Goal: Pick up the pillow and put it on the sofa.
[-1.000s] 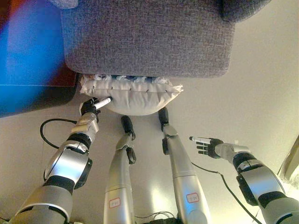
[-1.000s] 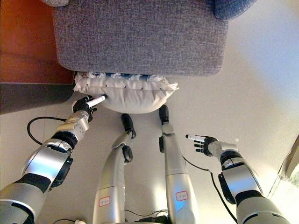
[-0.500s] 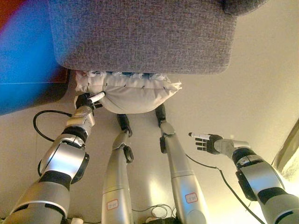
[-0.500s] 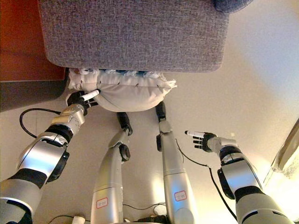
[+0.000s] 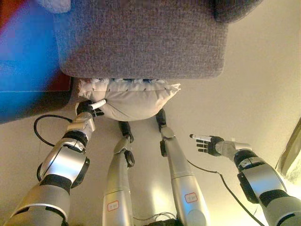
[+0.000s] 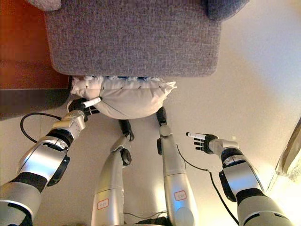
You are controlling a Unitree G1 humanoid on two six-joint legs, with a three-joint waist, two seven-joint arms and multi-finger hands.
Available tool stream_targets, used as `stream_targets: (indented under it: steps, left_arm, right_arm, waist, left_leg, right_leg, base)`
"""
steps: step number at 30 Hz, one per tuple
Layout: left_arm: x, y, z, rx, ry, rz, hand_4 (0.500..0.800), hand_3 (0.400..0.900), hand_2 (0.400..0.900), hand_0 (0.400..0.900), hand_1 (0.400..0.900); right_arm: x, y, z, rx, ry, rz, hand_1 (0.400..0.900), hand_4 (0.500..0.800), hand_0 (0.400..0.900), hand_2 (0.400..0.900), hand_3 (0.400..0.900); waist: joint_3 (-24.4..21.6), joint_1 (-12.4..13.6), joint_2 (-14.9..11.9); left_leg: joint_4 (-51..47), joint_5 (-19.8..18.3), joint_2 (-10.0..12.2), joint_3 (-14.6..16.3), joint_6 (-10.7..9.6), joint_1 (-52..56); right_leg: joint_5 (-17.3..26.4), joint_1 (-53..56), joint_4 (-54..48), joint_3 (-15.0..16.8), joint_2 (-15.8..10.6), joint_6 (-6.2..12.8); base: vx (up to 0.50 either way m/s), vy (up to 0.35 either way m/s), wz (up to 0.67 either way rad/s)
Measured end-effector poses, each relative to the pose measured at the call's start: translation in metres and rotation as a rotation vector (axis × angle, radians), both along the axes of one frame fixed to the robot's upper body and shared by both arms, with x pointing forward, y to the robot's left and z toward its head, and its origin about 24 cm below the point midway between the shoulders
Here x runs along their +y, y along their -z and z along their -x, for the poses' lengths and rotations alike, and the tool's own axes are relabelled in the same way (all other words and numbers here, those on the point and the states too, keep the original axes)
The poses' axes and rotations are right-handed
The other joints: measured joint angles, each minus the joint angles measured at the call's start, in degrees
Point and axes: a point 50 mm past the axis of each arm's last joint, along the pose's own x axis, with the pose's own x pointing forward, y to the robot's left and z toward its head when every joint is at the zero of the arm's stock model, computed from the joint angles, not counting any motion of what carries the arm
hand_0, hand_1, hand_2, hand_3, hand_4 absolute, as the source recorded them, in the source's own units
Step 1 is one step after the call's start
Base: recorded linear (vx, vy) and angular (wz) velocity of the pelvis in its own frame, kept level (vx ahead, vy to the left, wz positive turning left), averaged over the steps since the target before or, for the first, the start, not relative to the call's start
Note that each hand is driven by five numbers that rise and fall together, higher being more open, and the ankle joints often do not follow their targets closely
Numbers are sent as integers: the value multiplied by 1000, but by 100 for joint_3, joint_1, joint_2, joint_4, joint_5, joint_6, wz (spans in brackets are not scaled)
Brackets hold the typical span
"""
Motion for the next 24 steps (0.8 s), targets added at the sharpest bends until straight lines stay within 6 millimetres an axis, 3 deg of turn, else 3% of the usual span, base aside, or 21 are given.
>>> stream_targets:
  steps: [10, 14, 19, 24]
  left_arm:
    - [-19, 57, 25, 116, 107, 20, 500, 400, 400, 400, 400]
    - [-26, 77, 37, 150, 166, 21, 500, 400, 400, 400, 400]
    - [-33, 107, 60, 213, 203, 32, 500, 400, 400, 400, 400]
    - [-36, 144, 97, 314, 229, 41, 500, 400, 400, 400, 400]
  right_arm:
    - [-6, 29, 28, 78, -19, 1, 900, 800, 900, 900, 900]
    - [-7, 36, 36, 103, -28, 10, 900, 800, 900, 900, 900]
    - [-10, 51, 54, 152, -25, 13, 900, 800, 900, 900, 900]
    - [-11, 78, 91, 245, 7, -17, 900, 800, 900, 900, 900]
  waist:
    - [-14, 152, 12]
    - [-89, 235, 122]
    - [-335, 413, 386]
    - [-1020, 493, 604]
  left_leg:
    - [-542, 17, 3, 104, -25, 1597]
    - [-816, 61, -8, 72, -37, 2161]
    - [-1392, 164, -24, 25, -41, 3014]
    - [-2070, 225, -9, -76, -74, 3976]
  right_leg:
    - [-34, 1492, -404, 7, -3, 2]
    - [-36, 2049, -627, -124, -40, -4]
    - [1, 2862, -1077, -325, -68, -29]
    - [-9, 3877, -1729, -502, -10, -13]
  base:
    - [36, 5, 1]
    - [61, -27, 1]
    - [106, -49, 0]
    - [199, -69, 2]
